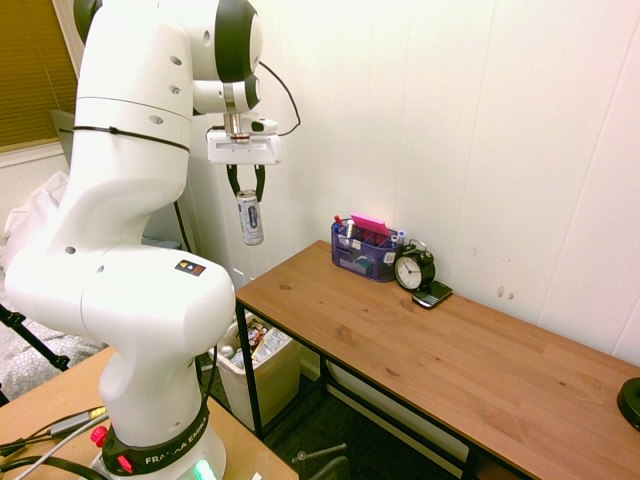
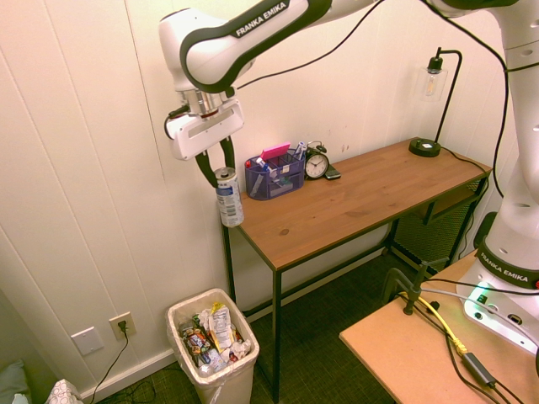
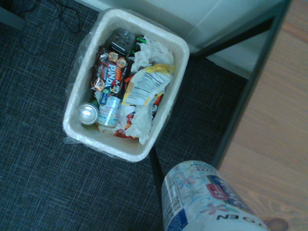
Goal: Throw the can in the trash bin
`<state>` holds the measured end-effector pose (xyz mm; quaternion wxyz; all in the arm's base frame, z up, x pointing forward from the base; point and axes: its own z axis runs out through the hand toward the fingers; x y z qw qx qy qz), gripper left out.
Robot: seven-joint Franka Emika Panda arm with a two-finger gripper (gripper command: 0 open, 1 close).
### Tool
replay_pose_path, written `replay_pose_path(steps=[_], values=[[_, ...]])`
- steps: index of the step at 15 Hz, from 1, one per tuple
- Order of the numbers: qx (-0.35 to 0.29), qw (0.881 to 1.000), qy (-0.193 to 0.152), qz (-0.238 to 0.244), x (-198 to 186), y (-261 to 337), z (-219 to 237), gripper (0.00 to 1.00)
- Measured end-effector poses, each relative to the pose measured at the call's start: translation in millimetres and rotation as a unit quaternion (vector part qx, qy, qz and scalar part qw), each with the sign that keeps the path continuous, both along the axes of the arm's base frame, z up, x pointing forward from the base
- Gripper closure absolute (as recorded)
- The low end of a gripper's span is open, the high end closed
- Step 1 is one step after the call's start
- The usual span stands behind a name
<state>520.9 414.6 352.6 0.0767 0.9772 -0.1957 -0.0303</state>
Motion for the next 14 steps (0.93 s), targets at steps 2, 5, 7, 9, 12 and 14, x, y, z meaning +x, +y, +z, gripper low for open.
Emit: replay_pose_path(steps=[2,5,7,9,12,14], values=[[0.0,1.0,0.015,0.001,16.0,10.2,-4.2,0.0],[0.011,0.999,0.047,0.02,27.1,14.4,-18.1,0.0],[0.01,0.998,0.051,0.028,26.1,18.7,-21.7,0.0],[0.009,0.998,0.051,0.031,25.1,20.2,-21.8,0.0],[0.014,0.998,0.052,0.034,28.4,17.0,-19.2,0.0],[0.018,0.998,0.05,0.034,30.9,13.9,-14.1,0.0]])
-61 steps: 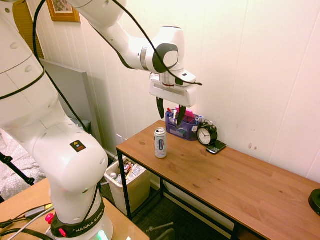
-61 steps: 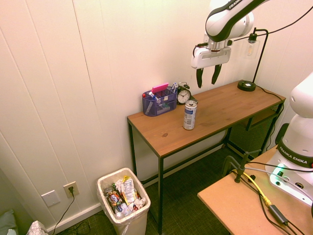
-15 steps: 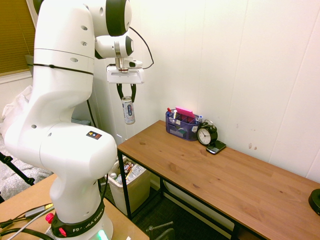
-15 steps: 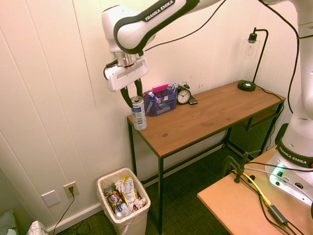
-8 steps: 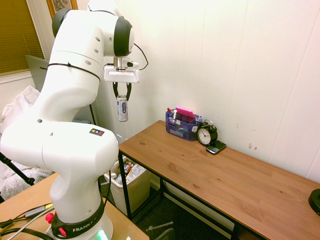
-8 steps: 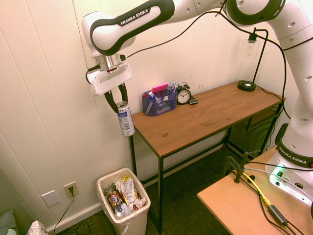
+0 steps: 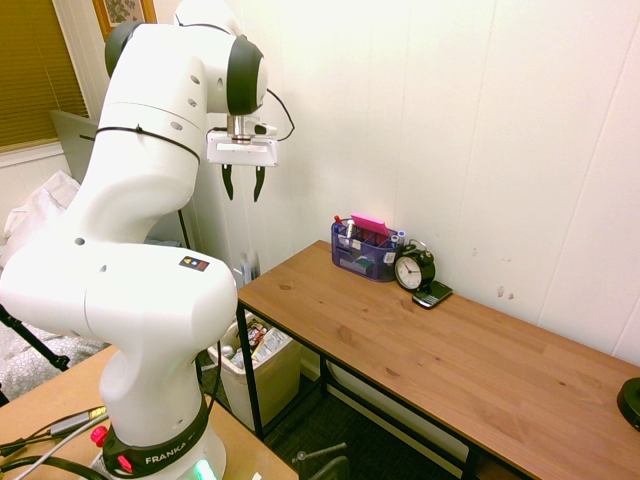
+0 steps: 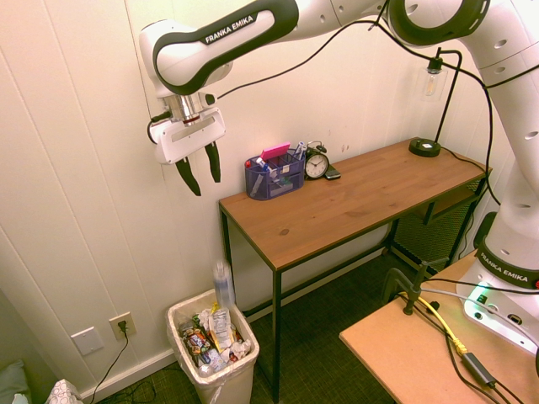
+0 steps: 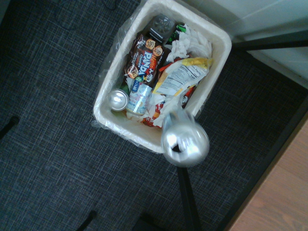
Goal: Throw the can in the trash bin
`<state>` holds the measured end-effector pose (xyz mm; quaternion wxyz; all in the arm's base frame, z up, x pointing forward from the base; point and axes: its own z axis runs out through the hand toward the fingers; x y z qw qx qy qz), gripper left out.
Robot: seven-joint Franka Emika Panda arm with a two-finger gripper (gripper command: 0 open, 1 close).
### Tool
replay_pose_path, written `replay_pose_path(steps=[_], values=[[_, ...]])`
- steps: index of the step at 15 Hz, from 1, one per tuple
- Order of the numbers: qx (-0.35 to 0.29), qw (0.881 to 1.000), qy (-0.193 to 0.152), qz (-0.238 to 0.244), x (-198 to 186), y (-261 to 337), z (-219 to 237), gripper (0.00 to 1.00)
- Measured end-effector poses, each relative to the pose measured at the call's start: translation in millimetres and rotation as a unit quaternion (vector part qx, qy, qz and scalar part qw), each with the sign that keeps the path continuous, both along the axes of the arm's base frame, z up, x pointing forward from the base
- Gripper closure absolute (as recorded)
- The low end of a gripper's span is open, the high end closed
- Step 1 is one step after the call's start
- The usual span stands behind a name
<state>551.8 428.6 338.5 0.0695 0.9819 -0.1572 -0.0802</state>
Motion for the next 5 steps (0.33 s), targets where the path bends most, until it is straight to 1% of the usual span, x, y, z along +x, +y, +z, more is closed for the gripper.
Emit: replay_pose_path(steps=[3,5], values=[[0.019,1.0,-0.015,-0.013,10.2,-17.9,23.9,0.0],[0.038,0.998,-0.037,-0.03,17.8,-57.6,57.6,0.0]])
